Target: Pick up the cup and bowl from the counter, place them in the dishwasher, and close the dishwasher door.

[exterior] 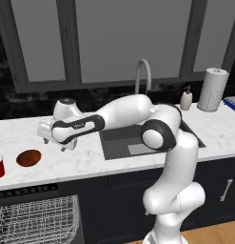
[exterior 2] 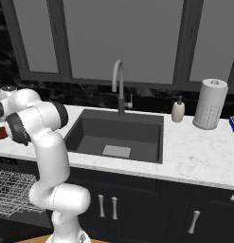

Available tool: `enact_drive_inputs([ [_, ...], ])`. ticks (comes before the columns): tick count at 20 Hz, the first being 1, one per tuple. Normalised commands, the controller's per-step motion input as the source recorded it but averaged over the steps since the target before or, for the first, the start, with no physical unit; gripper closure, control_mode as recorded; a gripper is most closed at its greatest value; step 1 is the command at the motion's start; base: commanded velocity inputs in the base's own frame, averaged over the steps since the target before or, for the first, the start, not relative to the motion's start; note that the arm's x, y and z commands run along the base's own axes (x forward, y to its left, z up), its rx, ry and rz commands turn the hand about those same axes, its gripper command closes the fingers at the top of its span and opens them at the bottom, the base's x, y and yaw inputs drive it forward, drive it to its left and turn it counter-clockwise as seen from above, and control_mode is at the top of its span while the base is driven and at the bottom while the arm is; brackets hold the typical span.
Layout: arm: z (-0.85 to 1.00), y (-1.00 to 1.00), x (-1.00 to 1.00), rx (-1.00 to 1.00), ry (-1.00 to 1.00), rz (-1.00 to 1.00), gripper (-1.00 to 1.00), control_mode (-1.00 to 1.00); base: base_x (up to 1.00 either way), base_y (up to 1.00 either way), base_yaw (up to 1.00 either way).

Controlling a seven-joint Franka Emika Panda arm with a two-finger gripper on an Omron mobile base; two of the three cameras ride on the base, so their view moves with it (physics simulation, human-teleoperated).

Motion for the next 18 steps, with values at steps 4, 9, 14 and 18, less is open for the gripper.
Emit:
enact_drive_inputs([
  [4,-0.17,0.17,0.00,0.00,0.00,0.01,-1.00,-1.00,0.00,0.00,0.00],
  [9,-0.06,0.24,0.00,-0.04,0.00,0.02,-1.00,-1.00,0.00,0.00,0.00],
  [14,-0.12,0.33,0.06,-0.09,0.03,0.03,-1.00,-1.00,0.00,0.00,0.00],
  [18,-0.35,0.28,0.12,-0.05,0.12,0.05,-1.00,-1.00,0.00,0.00,0.00],
])
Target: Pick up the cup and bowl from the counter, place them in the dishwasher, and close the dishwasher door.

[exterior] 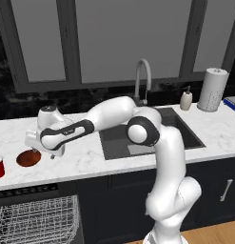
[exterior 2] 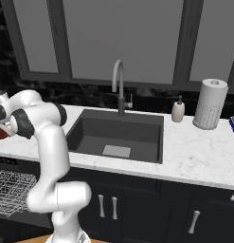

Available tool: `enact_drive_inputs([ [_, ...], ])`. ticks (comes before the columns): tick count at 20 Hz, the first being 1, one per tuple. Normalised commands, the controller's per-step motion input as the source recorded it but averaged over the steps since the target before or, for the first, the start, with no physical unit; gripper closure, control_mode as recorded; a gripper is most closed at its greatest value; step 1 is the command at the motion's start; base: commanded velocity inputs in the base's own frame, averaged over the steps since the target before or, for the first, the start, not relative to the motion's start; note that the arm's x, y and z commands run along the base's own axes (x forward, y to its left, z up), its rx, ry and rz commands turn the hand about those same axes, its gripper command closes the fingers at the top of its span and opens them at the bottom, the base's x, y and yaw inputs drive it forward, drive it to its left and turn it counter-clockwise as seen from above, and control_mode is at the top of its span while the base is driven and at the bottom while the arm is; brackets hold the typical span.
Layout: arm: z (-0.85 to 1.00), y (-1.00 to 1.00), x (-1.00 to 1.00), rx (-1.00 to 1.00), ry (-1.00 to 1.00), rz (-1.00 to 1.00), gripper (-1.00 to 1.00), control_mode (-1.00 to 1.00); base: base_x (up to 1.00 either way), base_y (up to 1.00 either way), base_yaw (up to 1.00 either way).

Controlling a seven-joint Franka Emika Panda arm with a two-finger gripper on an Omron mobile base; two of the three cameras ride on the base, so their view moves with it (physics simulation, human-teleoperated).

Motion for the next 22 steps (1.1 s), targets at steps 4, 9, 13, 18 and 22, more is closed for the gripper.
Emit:
enact_drive_inputs([
  [4,-0.12,0.32,0.14,-0.03,0.15,0.07,-1.00,-1.00,0.00,0.00,0.00],
  [9,-0.16,0.18,0.39,-0.02,0.08,0.07,-1.00,-1.00,0.00,0.00,0.00],
  [13,-0.50,0.00,0.10,0.00,0.00,0.06,-1.00,-1.00,0.00,0.00,0.00],
  [18,-0.31,0.03,0.00,0.00,0.00,0.03,-1.00,-1.00,0.00,0.00,0.00],
  [22,-0.24,0.16,0.00,0.00,0.00,0.00,-1.00,-1.00,0.00,0.00,0.00],
])
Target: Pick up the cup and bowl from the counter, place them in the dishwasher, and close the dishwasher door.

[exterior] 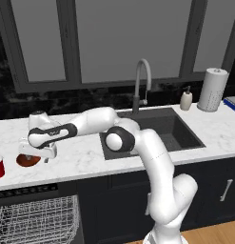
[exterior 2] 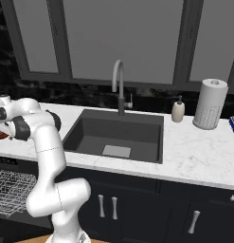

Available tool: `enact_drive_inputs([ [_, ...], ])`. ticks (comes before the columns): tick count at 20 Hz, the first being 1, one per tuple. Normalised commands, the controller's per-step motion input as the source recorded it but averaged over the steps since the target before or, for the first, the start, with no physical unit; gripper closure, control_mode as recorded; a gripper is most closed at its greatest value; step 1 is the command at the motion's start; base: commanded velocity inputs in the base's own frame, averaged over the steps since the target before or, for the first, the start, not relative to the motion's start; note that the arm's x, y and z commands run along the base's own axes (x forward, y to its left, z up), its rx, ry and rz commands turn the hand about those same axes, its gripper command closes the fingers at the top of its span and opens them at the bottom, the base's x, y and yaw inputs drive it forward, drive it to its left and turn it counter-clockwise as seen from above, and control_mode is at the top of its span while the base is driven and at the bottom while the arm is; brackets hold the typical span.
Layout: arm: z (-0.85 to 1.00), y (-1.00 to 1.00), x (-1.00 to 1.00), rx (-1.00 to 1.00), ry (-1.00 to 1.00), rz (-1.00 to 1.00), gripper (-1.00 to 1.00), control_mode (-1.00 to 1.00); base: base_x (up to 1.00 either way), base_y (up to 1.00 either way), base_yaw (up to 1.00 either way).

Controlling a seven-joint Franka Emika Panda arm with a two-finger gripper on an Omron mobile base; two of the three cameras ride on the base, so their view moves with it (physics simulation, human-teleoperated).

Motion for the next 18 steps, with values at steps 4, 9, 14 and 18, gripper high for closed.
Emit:
enact_drive_inputs([
  [4,-0.45,0.14,0.00,0.00,0.00,0.00,-1.00,-1.00,0.00,0.00,0.00],
  [9,-0.03,0.01,0.00,0.00,0.00,0.00,-1.00,-1.00,0.00,0.00,0.00],
  [14,0.00,0.00,0.00,0.00,0.00,0.00,1.00,-1.00,0.00,0.00,0.00],
  [18,0.00,0.00,0.00,0.00,0.00,0.00,1.00,-1.00,0.00,0.00,0.00],
])
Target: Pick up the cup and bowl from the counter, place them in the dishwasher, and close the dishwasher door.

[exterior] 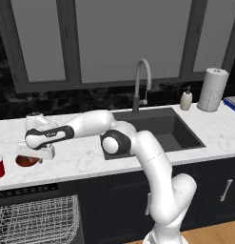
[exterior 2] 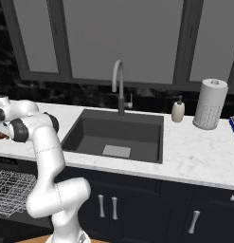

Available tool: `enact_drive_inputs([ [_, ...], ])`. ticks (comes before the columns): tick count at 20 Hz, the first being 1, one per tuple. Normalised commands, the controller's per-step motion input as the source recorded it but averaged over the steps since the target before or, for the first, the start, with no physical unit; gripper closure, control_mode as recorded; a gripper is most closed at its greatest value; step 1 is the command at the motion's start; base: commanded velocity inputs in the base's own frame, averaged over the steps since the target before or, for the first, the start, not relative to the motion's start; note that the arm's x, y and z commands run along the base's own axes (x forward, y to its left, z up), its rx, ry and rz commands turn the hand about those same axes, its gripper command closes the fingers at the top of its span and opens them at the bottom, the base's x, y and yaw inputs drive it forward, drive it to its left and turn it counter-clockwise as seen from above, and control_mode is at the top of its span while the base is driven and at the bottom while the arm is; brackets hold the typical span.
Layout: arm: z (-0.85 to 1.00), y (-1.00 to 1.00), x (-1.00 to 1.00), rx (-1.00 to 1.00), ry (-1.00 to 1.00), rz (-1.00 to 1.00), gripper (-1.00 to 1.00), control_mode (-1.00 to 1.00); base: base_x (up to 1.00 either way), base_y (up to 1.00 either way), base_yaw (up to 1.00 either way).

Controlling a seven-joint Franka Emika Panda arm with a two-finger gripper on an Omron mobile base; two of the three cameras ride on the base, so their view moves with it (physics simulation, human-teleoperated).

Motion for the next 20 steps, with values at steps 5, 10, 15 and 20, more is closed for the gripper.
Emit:
enact_drive_inputs([
  [5,0.00,0.00,0.00,0.00,0.00,0.00,1.00,-1.00,0.00,0.00,0.00],
  [10,0.00,-0.13,-0.53,0.02,-0.04,-0.02,1.00,-1.00,0.00,0.00,0.00],
  [15,0.00,-0.68,-1.00,0.12,-0.23,-0.13,1.00,-1.00,0.00,0.00,0.00],
  [20,0.00,-0.71,-1.00,0.20,-0.27,-0.13,1.00,-1.00,0.00,0.00,0.00],
])
